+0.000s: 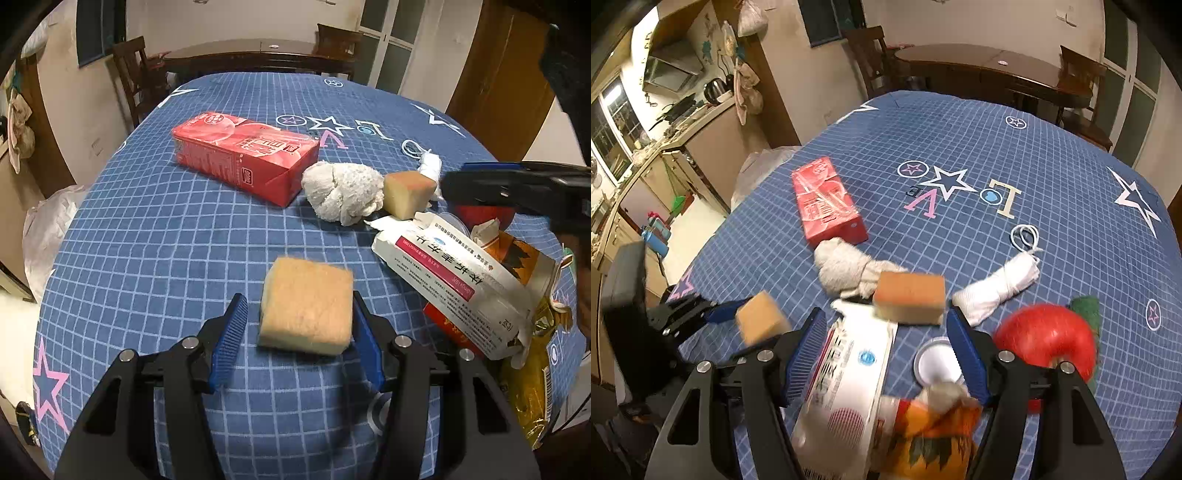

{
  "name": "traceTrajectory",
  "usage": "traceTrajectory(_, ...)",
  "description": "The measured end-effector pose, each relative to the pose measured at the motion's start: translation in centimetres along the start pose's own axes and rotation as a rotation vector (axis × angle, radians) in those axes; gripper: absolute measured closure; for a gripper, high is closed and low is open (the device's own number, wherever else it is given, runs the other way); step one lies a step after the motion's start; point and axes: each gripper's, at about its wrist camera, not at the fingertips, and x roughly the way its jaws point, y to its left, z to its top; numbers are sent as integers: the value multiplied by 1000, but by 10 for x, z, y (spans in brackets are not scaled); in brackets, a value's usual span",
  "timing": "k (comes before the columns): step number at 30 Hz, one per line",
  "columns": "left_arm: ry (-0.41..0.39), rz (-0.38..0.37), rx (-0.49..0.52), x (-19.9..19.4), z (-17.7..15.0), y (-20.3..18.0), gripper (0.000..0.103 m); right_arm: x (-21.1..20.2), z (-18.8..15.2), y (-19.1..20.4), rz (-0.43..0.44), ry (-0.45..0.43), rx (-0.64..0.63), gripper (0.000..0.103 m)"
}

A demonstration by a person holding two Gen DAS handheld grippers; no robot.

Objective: Collect trash
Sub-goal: 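Grasp the yellow sponge with the left tool while the right tool grasps the white medicine box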

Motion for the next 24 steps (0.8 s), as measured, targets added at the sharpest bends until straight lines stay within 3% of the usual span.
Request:
traceTrajectory(5, -7, -24, -13, 0, 0, 2, 49, -2, -3, 4, 26, -11, 5, 34)
traceTrajectory(9, -15, 1, 4, -1, -1, 1, 49, -18, -22, 27, 37, -11, -69, 33)
traceTrajectory(14, -24, 23, 6, 2, -1, -4, 49, -14, -45, 43, -30, 47, -143, 33)
traceTrajectory(22, -28, 31, 4, 2, -3, -8, 49, 13, -53, 51, -63, 105, -172, 34)
traceTrajectory(24, -32, 31, 3, 2, -4, -8, 49, 14, -55, 50, -76, 96, -169, 43)
